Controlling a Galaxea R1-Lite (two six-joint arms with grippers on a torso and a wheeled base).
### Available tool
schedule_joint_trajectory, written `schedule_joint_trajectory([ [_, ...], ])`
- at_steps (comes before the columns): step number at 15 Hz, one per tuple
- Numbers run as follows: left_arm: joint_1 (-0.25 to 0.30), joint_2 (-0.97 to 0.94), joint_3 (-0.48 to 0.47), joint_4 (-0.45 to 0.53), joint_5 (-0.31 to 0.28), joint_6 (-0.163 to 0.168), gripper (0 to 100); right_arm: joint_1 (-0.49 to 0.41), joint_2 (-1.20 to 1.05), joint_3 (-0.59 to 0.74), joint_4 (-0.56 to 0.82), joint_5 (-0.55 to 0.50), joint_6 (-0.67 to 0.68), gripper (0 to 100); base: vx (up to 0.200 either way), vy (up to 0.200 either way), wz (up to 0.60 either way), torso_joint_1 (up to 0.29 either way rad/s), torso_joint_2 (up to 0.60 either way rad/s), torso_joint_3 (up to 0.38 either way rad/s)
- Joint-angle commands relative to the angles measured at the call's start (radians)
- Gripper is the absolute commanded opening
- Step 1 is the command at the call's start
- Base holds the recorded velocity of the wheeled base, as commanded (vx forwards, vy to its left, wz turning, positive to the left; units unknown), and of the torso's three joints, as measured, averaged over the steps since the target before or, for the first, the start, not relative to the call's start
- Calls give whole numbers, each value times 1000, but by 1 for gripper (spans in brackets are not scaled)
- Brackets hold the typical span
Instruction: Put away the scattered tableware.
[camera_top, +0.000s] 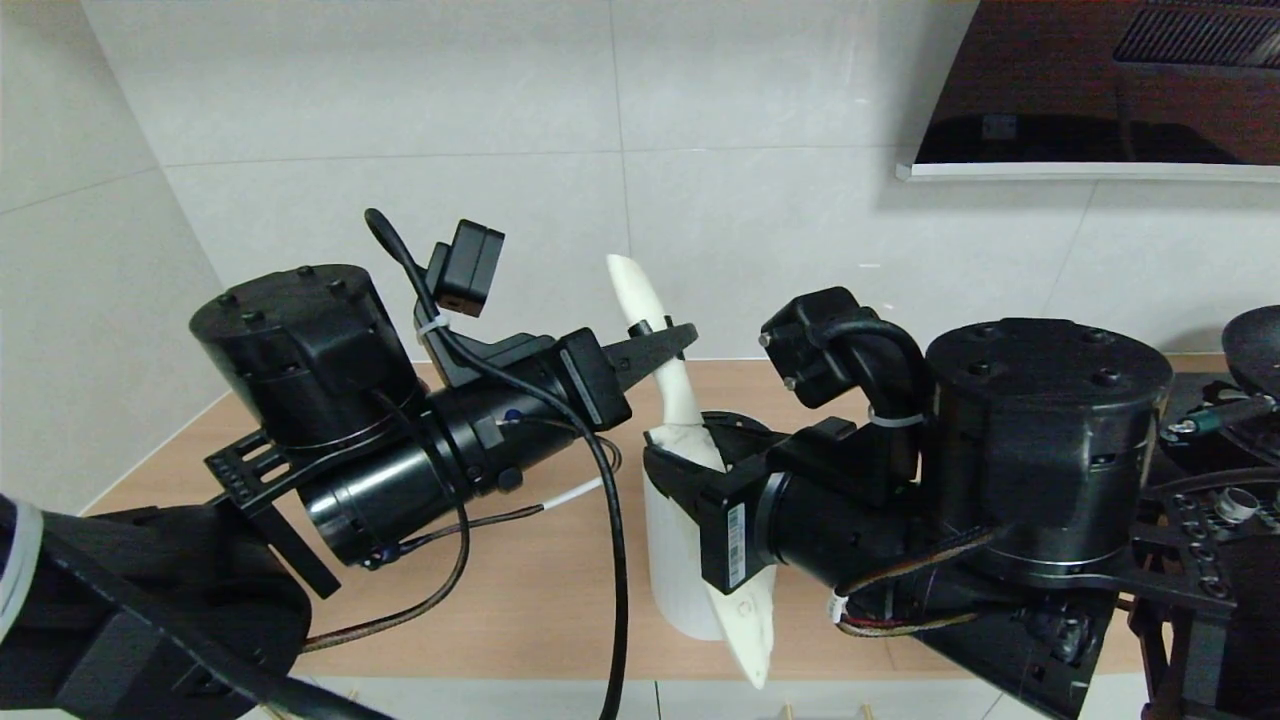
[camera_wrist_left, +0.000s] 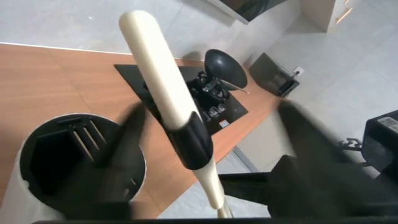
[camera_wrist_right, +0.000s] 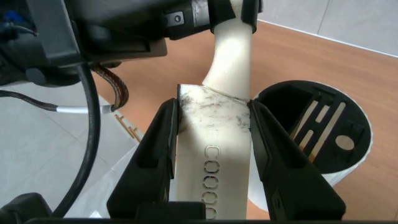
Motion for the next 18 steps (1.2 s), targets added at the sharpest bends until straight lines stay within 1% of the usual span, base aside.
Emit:
schedule_joint_trajectory([
  [1,0,-1,0,1,1,1,0,1,1,6,-11,0,-2,0,0,0,0,0,0,0],
  [9,0,-4,-3,1,3,-3,0,-2,-1,9,-41,-23,-2,0,0,0,0,0,0,0],
  [10,0,-5,-6,2,6,-3,0,-2,-1,9,-49,-27,-2,100,0,0,0,0,0,0],
  [15,0,-25,-14,10,12,-1,0,-5,-21,27,-61,-33,-5,100,0,0,0,0,0,0],
  [17,0,-42,-46,47,50,1,0,-15,-81,47,-60,-35,-8,100,0,0,0,0,0,0],
  [18,0,-76,-106,137,107,5,0,-54,-145,59,-49,-32,-20,100,0,0,0,0,0,0],
])
